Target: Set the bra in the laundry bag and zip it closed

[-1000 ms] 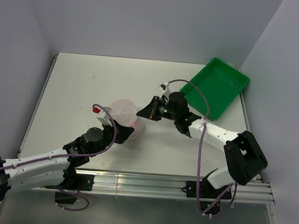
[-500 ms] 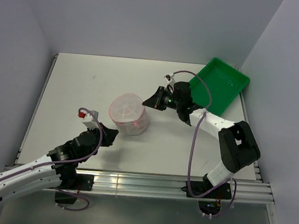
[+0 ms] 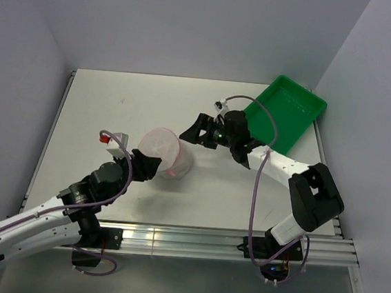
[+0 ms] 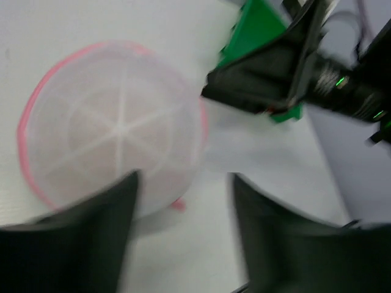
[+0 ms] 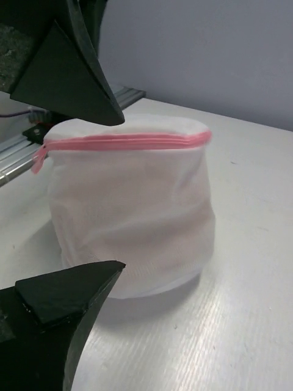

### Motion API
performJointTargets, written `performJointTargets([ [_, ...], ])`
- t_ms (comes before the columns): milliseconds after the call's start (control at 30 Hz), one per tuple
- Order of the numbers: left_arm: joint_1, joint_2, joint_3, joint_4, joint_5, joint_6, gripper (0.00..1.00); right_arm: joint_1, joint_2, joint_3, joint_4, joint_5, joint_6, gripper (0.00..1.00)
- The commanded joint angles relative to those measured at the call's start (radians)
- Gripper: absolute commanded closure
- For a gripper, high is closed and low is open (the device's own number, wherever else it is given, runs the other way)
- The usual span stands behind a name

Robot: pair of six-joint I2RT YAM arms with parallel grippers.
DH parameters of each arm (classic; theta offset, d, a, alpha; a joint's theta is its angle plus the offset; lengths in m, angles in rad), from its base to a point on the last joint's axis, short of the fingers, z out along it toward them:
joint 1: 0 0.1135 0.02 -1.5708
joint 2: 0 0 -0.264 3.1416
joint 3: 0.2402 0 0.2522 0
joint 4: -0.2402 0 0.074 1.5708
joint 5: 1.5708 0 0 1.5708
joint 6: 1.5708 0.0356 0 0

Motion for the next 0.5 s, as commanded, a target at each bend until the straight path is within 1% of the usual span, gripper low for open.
performJointTargets([
  [0,-0.003,-0.008,0.153,0.022,-0.056,0.078,0.1,0.001,-0.114,0.008,-0.055,0.132,-0.048,0.0],
  [33,-0.003,-0.01,0.174,0.008,-0.066,0.099,0.02,0.001,-0.169,0.008,-0.084,0.152,-0.057,0.0],
  [67,-0.003,-0.011,0.217,-0.027,-0.082,0.11,0.01,0.0,-0.2,0.002,-0.095,0.169,-0.074,0.0],
  [100,-0.003,-0.022,0.236,-0.041,-0.086,0.116,0.01,0.001,-0.232,-0.001,-0.115,0.208,-0.083,0.0],
  [133,-0.003,-0.028,0.25,-0.052,-0.088,0.133,0.01,0.0,-0.295,-0.005,-0.126,0.225,-0.093,0.0],
  [200,-0.003,-0.048,0.291,-0.09,-0.093,0.146,0.01,0.0,-0.356,-0.019,-0.159,0.268,-0.113,0.0],
  [233,-0.003,-0.054,0.303,-0.109,-0.102,0.149,0.01,0.0,-0.417,-0.027,-0.17,0.278,-0.12,0.0],
  [300,-0.003,-0.077,0.334,-0.161,-0.125,0.152,0.01,0.001,-0.479,-0.061,-0.188,0.296,-0.132,0.0],
  [333,-0.003,-0.088,0.34,-0.176,-0.131,0.159,0.01,0.0,-0.545,-0.074,-0.199,0.307,-0.136,0.0],
  [367,-0.003,-0.1,0.351,-0.192,-0.137,0.161,0.01,0.0,-0.577,-0.105,-0.207,0.316,-0.143,0.0],
  [467,-0.003,-0.181,0.36,-0.254,-0.155,0.167,0.01,0.0,-0.735,-0.168,-0.238,0.363,-0.165,0.0],
])
